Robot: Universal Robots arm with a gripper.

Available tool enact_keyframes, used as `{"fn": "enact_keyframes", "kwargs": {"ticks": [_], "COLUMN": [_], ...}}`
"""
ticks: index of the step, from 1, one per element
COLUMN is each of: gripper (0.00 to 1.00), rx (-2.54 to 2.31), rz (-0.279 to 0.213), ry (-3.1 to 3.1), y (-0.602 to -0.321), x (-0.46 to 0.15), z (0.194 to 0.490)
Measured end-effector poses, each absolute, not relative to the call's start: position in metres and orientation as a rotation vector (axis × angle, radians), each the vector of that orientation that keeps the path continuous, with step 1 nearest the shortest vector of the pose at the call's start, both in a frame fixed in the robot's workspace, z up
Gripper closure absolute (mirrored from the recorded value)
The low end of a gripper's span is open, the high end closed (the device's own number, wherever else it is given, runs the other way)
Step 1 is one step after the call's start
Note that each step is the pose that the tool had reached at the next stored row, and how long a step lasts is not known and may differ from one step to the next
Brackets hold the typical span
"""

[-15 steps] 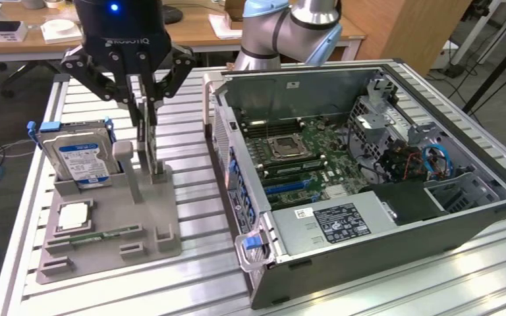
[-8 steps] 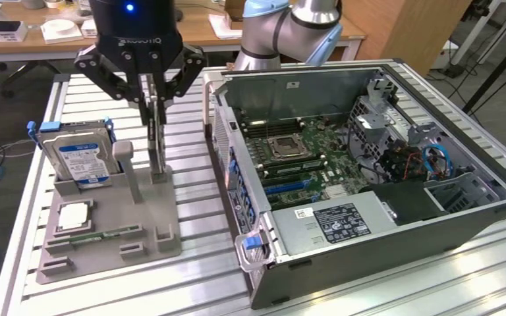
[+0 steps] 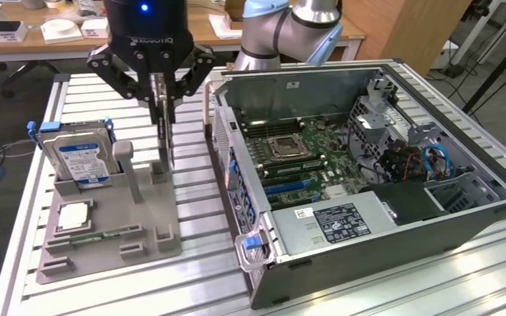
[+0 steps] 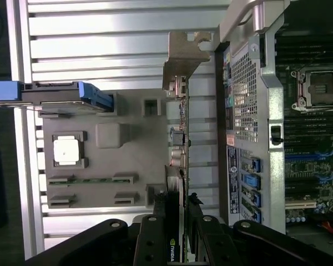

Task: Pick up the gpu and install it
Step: 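Pick up the gpu and move the gpu toward the slot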

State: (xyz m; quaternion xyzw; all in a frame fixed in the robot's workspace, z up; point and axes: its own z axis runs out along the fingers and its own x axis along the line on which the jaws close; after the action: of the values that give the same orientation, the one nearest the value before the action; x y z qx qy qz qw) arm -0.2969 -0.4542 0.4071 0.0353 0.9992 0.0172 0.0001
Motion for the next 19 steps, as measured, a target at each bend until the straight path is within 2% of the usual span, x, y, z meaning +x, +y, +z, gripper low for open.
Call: {"fn": "enact_keyframes", "kwargs": {"ticks": [19], "gripper": [0.74], "rx": [0.111], "rz": [0.053], "ry": [3.147], "y": [-0.454], "x": [-0.274], "z": [0.409]}}
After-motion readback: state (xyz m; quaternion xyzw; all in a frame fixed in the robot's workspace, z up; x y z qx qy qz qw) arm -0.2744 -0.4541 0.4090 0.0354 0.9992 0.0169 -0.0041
